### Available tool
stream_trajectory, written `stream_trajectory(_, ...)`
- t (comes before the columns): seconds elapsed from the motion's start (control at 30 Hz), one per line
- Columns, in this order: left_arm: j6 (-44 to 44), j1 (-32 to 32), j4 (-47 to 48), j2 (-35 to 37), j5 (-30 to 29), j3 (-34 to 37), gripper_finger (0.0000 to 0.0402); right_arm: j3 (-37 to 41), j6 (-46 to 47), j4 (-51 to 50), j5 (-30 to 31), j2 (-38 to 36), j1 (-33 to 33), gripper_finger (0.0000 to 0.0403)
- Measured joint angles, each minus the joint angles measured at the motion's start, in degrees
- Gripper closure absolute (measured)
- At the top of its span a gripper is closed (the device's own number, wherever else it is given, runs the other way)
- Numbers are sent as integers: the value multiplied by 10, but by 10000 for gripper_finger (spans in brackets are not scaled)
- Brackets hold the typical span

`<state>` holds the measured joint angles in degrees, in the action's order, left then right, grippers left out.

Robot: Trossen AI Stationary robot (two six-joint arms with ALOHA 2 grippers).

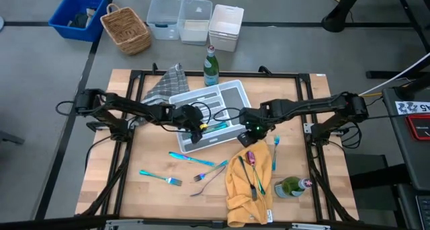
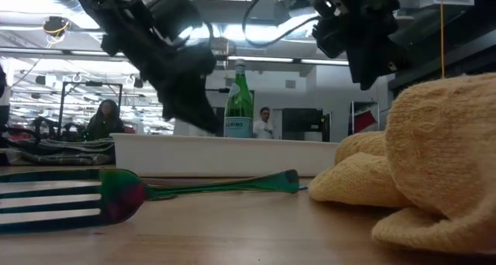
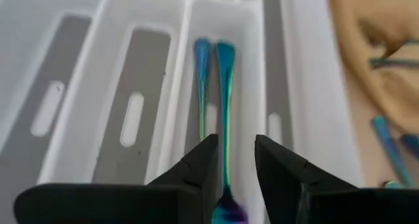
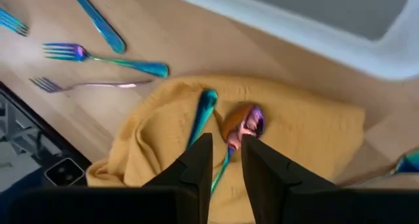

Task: Sort silverware
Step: Put the spoon in the silverware tray

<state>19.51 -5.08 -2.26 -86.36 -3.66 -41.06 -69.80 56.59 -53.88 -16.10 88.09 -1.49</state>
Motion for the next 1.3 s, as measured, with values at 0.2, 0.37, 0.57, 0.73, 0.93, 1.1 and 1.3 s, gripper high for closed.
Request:
stream_trajectory(0.2, 0, 0, -2, 43, 0, 0, 311, 21, 39, 11, 0, 0, -51, 320)
stream_trajectory(0.37, -27, 0, -2, 58, 0, 0, 311, 39, 70, 54, 15, 0, -96, 320)
stream_trajectory(0.57, -34, 0, -2, 58, 0, 0, 311, 71, 110, 103, 40, 0, -135, 320)
stream_trajectory(0.73, -31, 2, -2, 58, 0, 0, 311, 94, 142, 106, 62, 0, -158, 320)
stream_trajectory(0.93, -30, 2, -2, 58, 0, 0, 311, 116, 155, 126, 85, 0, -178, 320)
stream_trajectory(1.1, -30, 2, -2, 58, 0, 0, 311, 149, 156, 196, 87, 0, -189, 320)
stream_trajectory(1.3, -30, 2, -2, 58, 0, 0, 311, 174, 159, 214, 92, 0, -192, 320)
